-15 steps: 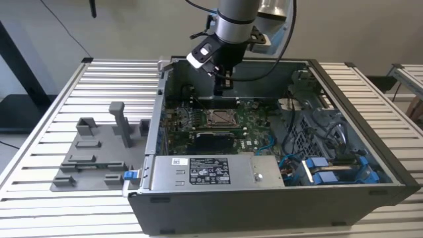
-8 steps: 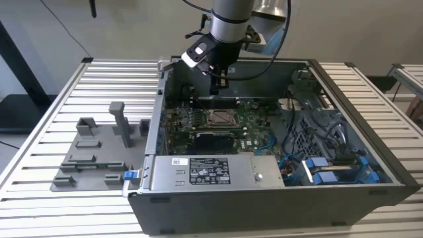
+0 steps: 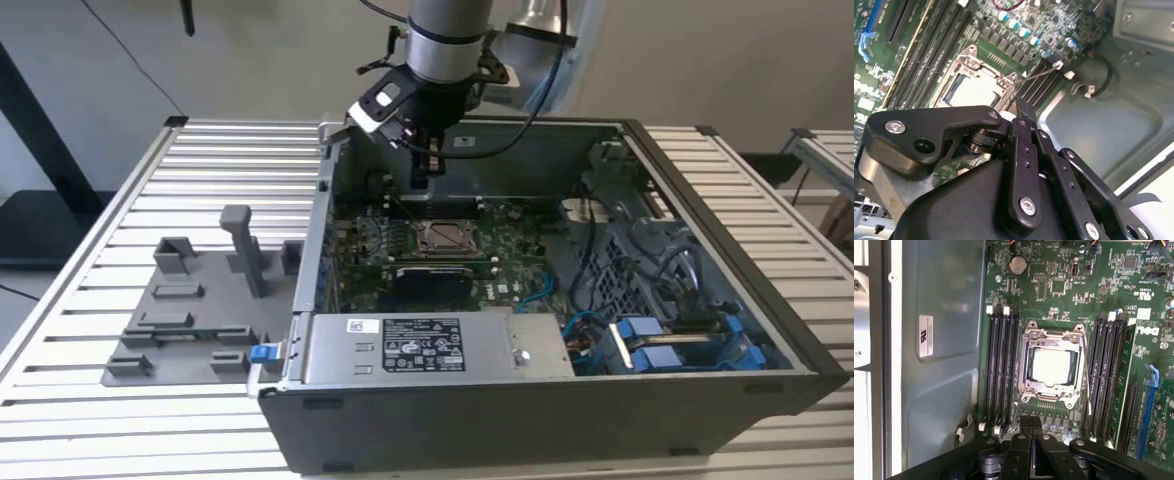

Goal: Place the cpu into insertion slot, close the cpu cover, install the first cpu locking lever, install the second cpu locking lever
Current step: 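Close the cpu cover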

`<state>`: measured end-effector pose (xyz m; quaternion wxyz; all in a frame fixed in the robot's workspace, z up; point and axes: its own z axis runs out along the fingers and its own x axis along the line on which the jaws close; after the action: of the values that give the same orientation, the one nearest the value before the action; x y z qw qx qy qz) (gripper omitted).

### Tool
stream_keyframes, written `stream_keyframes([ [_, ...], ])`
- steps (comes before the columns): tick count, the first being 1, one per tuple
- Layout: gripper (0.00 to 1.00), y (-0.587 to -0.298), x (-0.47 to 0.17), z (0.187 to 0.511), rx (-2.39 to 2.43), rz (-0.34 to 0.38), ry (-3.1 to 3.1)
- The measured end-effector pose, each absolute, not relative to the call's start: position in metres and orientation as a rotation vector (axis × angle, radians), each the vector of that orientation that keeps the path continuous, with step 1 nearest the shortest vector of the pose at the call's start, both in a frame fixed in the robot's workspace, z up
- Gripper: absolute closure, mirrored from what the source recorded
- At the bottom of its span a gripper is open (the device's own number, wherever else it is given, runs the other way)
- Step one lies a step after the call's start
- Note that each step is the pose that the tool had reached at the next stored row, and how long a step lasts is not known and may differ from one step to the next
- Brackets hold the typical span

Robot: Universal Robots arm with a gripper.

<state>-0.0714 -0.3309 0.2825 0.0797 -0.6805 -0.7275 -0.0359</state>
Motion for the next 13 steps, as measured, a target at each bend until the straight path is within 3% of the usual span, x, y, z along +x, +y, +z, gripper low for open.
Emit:
stream_keyframes([
  [13,0.89,-0.323,-0.095,0.283,-2.033,-0.107,-2.178],
])
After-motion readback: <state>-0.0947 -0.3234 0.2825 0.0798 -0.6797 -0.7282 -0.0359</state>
